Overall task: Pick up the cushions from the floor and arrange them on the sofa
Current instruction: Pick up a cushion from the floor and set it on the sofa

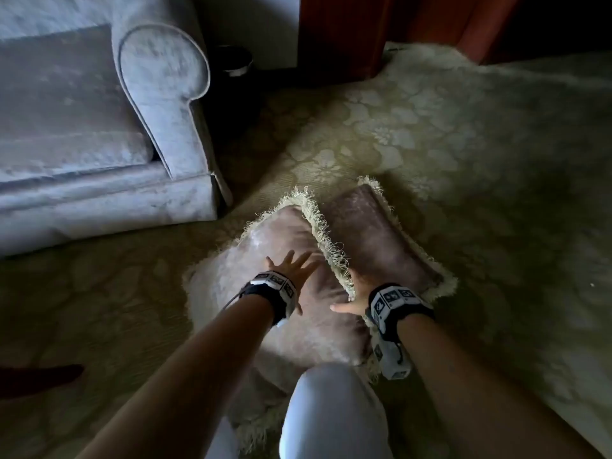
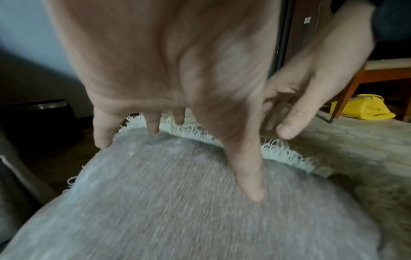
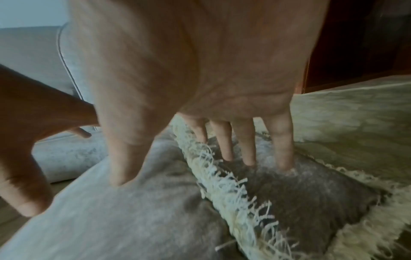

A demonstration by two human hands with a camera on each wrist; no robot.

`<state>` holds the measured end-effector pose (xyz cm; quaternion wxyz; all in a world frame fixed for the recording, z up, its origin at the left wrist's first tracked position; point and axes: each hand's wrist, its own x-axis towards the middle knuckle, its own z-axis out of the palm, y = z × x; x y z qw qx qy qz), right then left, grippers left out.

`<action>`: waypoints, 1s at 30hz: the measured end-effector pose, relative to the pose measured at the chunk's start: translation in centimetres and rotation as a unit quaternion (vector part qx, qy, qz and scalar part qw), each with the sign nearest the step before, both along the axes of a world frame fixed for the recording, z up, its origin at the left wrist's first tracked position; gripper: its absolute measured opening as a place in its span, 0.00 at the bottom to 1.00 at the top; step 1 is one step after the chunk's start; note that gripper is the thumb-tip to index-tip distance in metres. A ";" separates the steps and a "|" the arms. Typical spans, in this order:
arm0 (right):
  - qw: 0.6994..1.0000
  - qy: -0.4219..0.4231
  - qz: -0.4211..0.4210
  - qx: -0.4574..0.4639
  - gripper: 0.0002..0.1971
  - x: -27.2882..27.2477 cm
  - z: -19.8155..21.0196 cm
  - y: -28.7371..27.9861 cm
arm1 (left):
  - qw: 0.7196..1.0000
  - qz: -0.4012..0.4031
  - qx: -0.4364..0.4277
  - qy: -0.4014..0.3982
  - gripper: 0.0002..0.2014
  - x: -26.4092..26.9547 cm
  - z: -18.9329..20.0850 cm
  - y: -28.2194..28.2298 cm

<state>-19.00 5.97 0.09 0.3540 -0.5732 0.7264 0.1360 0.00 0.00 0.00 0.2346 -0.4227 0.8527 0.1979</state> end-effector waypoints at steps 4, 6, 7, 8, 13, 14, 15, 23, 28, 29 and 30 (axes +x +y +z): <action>0.999 -0.013 -0.028 0.006 0.64 0.1 -3.2 -0.1 | 0.997 -0.053 -0.064 -0.004 0.66 -0.8 -2.5 -0.3; 0.998 -0.045 -0.040 0.014 0.64 0.6 -4.4 0.1 | 0.992 -0.089 -0.086 -0.019 0.69 -1.8 -3.5 -0.5; 0.998 -0.051 -0.044 0.015 0.65 0.8 -5.3 0.2 | 0.990 -0.103 -0.094 -0.031 0.71 -2.3 -3.9 -0.6; 0.998 -0.045 -0.050 0.015 0.67 1.1 -5.5 0.2 | 0.987 -0.114 -0.105 -0.044 0.72 -2.8 -4.1 -0.8; 0.998 -0.045 -0.052 0.013 0.57 1.3 -5.7 -0.4 | 0.979 -0.164 -0.115 -0.046 0.44 -4.0 -2.5 -2.0; 0.998 -0.044 -0.045 0.017 0.56 1.4 -5.6 -0.5 | 0.975 -0.174 -0.131 -0.031 0.38 -4.1 -2.2 -2.3; 0.998 -0.050 -0.038 0.019 0.54 1.6 -5.5 -0.6 | 0.972 -0.183 -0.145 -0.018 0.32 -4.1 -2.2 -2.4; 0.995 -0.094 0.039 -0.010 0.48 4.4 -2.2 -1.1 | 0.963 -0.203 -0.127 -0.120 0.39 -1.0 1.5 -2.9; 0.992 -0.074 0.094 -0.029 0.41 7.6 3.7 -1.5 | 0.978 -0.124 -0.123 -0.116 0.40 3.6 6.3 -1.7; 0.992 -0.073 0.097 -0.027 0.40 8.4 5.1 -1.7 | 0.980 -0.101 -0.122 -0.120 0.38 4.6 7.7 -1.1; 0.991 -0.075 0.113 -0.018 0.39 9.1 6.7 -1.9 | 0.982 -0.081 -0.125 -0.118 0.36 5.5 9.3 -0.5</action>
